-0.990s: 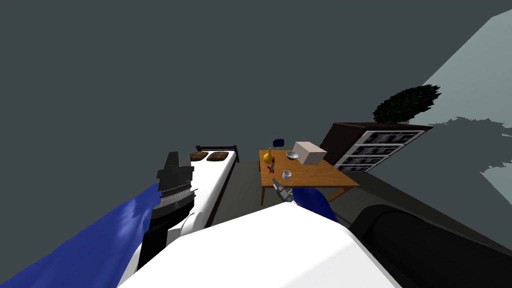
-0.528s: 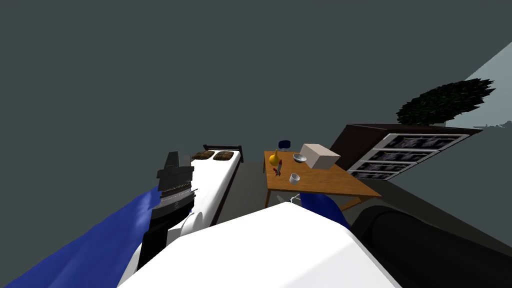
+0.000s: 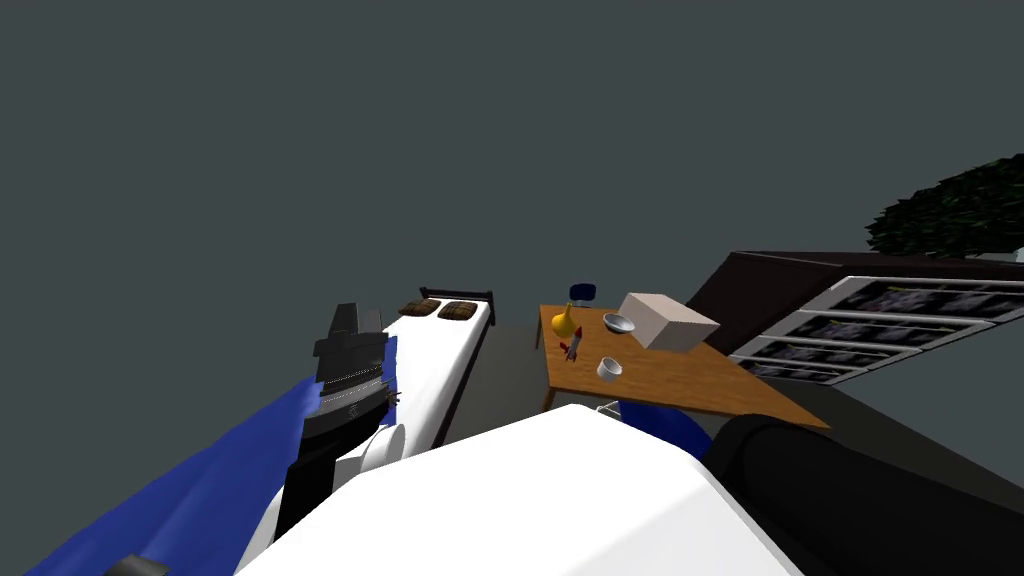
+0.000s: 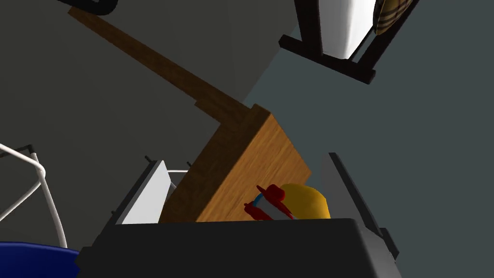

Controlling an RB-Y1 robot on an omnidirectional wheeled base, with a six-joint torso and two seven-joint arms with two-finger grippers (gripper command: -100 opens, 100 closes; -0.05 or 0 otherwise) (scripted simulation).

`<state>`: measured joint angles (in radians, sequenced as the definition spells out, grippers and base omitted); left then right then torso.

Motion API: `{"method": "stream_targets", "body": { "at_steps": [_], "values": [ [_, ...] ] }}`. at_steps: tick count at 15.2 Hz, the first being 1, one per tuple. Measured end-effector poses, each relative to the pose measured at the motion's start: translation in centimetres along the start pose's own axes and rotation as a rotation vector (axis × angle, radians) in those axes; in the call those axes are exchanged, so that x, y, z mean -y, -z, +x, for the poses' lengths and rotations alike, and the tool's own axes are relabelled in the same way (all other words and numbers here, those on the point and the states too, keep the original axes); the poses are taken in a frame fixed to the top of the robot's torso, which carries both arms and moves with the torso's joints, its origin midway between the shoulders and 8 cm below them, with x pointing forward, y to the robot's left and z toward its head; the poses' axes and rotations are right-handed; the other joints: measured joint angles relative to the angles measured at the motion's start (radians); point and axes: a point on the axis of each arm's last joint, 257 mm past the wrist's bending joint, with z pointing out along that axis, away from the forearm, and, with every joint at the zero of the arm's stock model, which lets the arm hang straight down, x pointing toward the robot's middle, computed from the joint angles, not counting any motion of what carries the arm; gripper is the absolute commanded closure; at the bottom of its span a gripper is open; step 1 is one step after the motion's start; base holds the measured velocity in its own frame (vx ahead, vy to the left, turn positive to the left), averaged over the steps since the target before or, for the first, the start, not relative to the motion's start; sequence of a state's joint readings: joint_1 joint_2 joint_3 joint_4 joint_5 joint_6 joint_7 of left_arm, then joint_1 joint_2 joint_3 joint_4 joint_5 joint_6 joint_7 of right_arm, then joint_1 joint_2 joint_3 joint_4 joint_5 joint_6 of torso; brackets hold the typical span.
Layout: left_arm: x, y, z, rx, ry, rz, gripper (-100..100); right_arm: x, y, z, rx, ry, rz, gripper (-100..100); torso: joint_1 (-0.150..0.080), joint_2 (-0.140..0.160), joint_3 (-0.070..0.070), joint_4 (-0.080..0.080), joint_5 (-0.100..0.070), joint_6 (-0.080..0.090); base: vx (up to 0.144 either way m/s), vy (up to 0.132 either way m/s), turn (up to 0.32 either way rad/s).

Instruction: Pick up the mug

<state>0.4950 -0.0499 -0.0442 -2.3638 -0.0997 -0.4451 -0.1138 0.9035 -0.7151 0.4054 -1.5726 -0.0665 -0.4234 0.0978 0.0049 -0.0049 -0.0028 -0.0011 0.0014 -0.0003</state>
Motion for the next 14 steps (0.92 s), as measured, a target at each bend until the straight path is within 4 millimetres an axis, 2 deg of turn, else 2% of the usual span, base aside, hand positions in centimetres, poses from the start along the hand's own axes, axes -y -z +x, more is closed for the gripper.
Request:
{"method": "stream_targets", "body": {
  "at_steps": [4,8,10,12,14],
  "values": [
    [0.0,0.0,0.0,0.0,0.0,0.0,0,5.7,3.1,0.1,-0.05,0.036,0.142,-100,-0.001,-0.003,-0.002,-0.001,0.0,0.0,0.107,0.046,0.103],
    [0.0,0.0,0.0,0.0,0.0,0.0,0,10.0,6.3,0.0,-0.084,0.066,0.249,-100,-0.003,-0.001,-0.001,0.0,-0.001,0.0,0.099,0.034,0.117],
    [0.0,0.0,0.0,0.0,0.0,0.0,0,12.0,8.6,-0.4,-0.105,0.087,0.311,-100,-0.002,-0.003,-0.001,0.0,0.0,0.0,0.111,0.031,0.083],
    [0.0,0.0,0.0,0.0,0.0,0.0,0,13.5,9.4,-0.7,-0.111,0.097,0.345,-100,-0.003,0.0,0.0,0.0,-0.001,0.0,0.062,0.016,0.056],
    [0.0,0.0,0.0,0.0,0.0,0.0,0,15.6,11.6,-1.4,-0.127,0.117,0.403,-100,-0.003,-0.001,0.0,0.0,-0.001,0.0,0.126,0.018,0.16]
  ]
}}
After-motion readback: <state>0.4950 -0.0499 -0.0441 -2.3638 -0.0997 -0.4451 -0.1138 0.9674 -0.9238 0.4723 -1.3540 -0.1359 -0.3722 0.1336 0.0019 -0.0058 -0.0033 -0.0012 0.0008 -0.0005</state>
